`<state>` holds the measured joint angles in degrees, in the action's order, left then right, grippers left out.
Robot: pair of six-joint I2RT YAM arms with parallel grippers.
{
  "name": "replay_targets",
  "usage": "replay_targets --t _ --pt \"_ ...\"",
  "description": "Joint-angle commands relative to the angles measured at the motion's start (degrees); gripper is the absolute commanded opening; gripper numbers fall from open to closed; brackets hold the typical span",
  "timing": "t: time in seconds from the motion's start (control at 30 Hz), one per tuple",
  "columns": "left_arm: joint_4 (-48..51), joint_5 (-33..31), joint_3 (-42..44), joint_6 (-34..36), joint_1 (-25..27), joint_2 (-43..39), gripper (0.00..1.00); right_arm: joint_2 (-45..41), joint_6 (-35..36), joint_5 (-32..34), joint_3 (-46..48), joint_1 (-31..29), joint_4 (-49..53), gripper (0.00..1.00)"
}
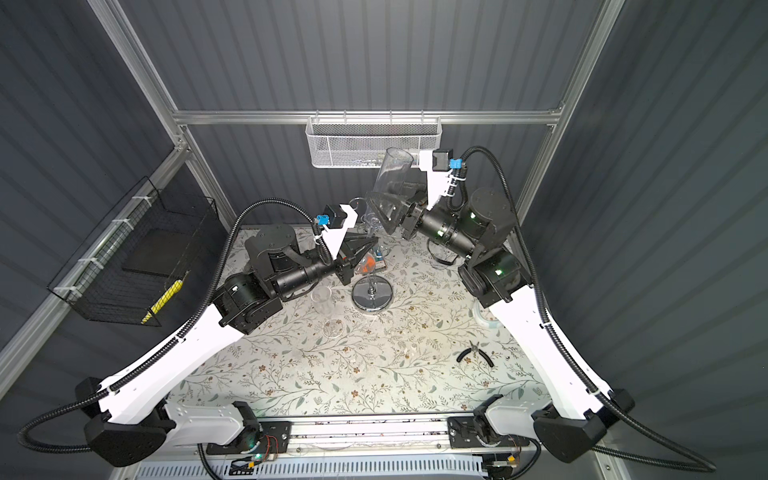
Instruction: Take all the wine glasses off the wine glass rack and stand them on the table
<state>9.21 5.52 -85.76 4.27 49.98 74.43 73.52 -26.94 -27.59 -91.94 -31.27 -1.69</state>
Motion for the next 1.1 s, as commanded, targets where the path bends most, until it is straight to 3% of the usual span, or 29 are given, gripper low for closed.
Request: replay_targets --t 0.0,0.37,0.97,1.07 --pt "-3.2 -0.3 0.1 1.1 0.3 0.1 0.0 -0.5 -1.5 -0.4 0.0 -0.7 -3.0 0.76" --pt "-2.9 0.3 0.3 0.2 0.5 0.2 0.0 -2.1 -1.9 -1.6 3.5 -1.1 -6.2 0.57" --pt "-1.2 -0.2 0.1 1.5 1.0 0.6 0.0 -1.5 -1.4 -2.9 4.0 -1.5 -9.2 0.44" --pt "-1.7 -1.0 0.5 1.4 1.0 0.0 0.16 -2.3 -0.7 -2.6 4.5 -1.5 -9.3 0.44"
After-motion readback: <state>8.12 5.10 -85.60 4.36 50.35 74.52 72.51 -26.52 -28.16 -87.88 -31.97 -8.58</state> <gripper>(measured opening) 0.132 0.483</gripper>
